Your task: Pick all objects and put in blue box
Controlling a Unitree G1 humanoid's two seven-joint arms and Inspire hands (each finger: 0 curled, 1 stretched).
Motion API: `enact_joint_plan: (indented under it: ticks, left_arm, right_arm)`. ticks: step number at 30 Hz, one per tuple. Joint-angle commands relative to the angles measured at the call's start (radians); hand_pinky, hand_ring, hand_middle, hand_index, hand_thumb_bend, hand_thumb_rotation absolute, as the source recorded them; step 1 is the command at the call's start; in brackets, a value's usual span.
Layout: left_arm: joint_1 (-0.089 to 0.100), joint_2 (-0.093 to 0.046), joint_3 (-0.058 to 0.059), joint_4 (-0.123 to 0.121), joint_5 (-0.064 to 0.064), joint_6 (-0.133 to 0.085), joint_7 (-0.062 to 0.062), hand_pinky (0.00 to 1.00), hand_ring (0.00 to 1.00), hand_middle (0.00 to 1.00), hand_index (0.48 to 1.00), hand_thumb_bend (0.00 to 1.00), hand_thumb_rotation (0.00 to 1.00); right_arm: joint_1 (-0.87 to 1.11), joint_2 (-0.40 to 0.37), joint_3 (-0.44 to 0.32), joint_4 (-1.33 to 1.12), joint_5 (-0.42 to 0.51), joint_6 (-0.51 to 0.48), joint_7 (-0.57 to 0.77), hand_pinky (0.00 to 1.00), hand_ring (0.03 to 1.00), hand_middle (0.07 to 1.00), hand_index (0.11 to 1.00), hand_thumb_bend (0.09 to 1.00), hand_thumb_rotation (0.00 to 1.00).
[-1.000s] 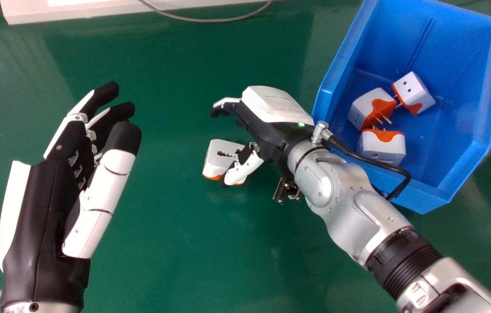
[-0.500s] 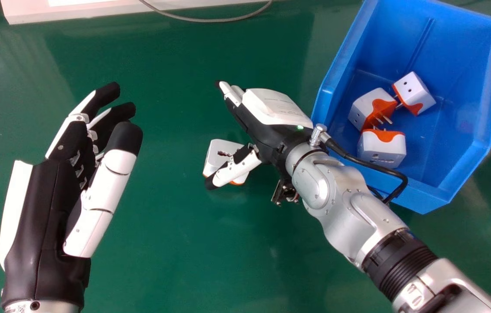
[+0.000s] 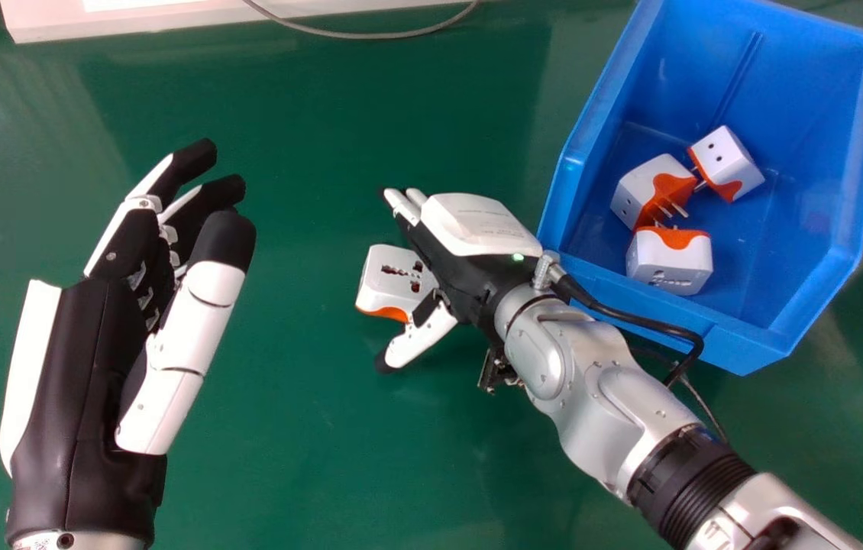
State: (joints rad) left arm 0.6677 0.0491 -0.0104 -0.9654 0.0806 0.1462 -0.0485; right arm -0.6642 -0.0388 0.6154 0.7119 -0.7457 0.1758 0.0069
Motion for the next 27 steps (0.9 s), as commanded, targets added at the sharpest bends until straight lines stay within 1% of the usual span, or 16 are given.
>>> enact_joint_plan:
  ticks: [1,4,6,9,11,15,16,17,18,21,22,23,24,25,26,27]
  left_arm:
    - [0.01,-0.002,-0.007,-0.035,0.011,0.0,0.005,0.78,0.85,0.84,0.867,0.77,0.83]
    - [0.014,-0.002,-0.009,-0.04,0.009,0.002,0.006,0.78,0.85,0.84,0.867,0.77,0.83]
    - [0.018,-0.003,-0.015,-0.047,0.012,0.004,0.008,0.78,0.85,0.84,0.868,0.77,0.83]
    - [0.025,-0.003,-0.023,-0.055,0.017,0.007,0.012,0.78,0.85,0.84,0.868,0.77,0.83]
    - [0.03,-0.003,-0.024,-0.06,0.015,0.009,0.013,0.78,0.85,0.84,0.868,0.76,0.83]
    - [0.034,-0.004,-0.026,-0.068,0.016,0.017,0.015,0.78,0.85,0.84,0.867,0.76,0.83]
    - [0.036,-0.005,-0.027,-0.071,0.017,0.019,0.016,0.78,0.85,0.84,0.867,0.76,0.83]
    - [0.037,-0.005,-0.029,-0.074,0.018,0.021,0.016,0.78,0.85,0.84,0.867,0.76,0.83]
    - [0.039,-0.005,-0.03,-0.076,0.019,0.021,0.016,0.78,0.85,0.84,0.867,0.76,0.83]
    - [0.045,-0.005,-0.031,-0.08,0.02,0.022,0.017,0.78,0.85,0.84,0.867,0.76,0.83]
    - [0.047,-0.006,-0.032,-0.081,0.019,0.023,0.017,0.78,0.85,0.84,0.867,0.76,0.83]
    - [0.048,-0.006,-0.031,-0.081,0.019,0.024,0.017,0.78,0.85,0.84,0.867,0.76,0.83]
    - [0.048,-0.007,-0.031,-0.082,0.019,0.024,0.018,0.78,0.85,0.84,0.867,0.76,0.83]
    - [0.049,-0.007,-0.031,-0.082,0.019,0.024,0.018,0.78,0.85,0.84,0.867,0.76,0.83]
    - [0.049,-0.007,-0.031,-0.082,0.02,0.025,0.019,0.78,0.85,0.84,0.867,0.76,0.83]
    - [0.049,-0.007,-0.031,-0.082,0.02,0.024,0.019,0.78,0.85,0.84,0.867,0.76,0.83]
  right_arm:
    - [-0.03,0.001,0.018,0.007,-0.026,0.005,-0.014,0.84,0.937,0.947,0.893,0.787,0.22]
    - [-0.042,0.002,0.037,0.021,-0.043,0.01,-0.009,0.81,0.914,0.92,0.864,0.786,0.2]
    - [-0.045,-0.001,0.048,0.021,-0.05,0.013,-0.008,0.8,0.906,0.911,0.854,0.784,0.19]
    - [-0.051,-0.002,0.06,0.023,-0.058,0.02,-0.005,0.77,0.877,0.879,0.799,0.78,0.16]
    - [-0.055,-0.003,0.067,0.024,-0.068,0.025,0.0,0.74,0.859,0.858,0.748,0.779,0.14]
    - [-0.061,-0.01,0.079,0.025,-0.079,0.027,-0.001,0.74,0.851,0.848,0.725,0.778,0.14]
    - [-0.062,-0.012,0.081,0.023,-0.081,0.029,-0.002,0.73,0.844,0.833,0.676,0.726,0.14]
    - [-0.063,-0.013,0.083,0.021,-0.084,0.03,-0.004,0.73,0.844,0.833,0.676,0.726,0.14]
    - [-0.062,-0.014,0.085,0.019,-0.085,0.031,-0.004,0.72,0.834,0.814,0.638,0.685,0.14]
    - [-0.063,-0.013,0.087,0.02,-0.083,0.024,-0.015,0.72,0.834,0.814,0.638,0.685,0.14]
    - [-0.064,-0.011,0.084,0.023,-0.077,0.018,-0.02,0.7,0.823,0.799,0.608,0.652,0.14]
    - [-0.064,-0.009,0.081,0.025,-0.071,0.011,-0.026,0.7,0.823,0.799,0.608,0.652,0.14]
    - [-0.065,-0.009,0.079,0.028,-0.067,0.003,-0.028,0.68,0.766,0.747,0.572,0.625,0.11]
    - [-0.067,-0.009,0.078,0.031,-0.065,-0.002,-0.03,0.68,0.766,0.747,0.572,0.625,0.11]
    - [-0.069,-0.01,0.08,0.034,-0.066,-0.007,-0.03,0.57,0.641,0.691,0.552,0.606,0.09]
    - [-0.073,-0.014,0.083,0.038,-0.069,-0.012,-0.028,0.57,0.641,0.691,0.552,0.606,0.09]
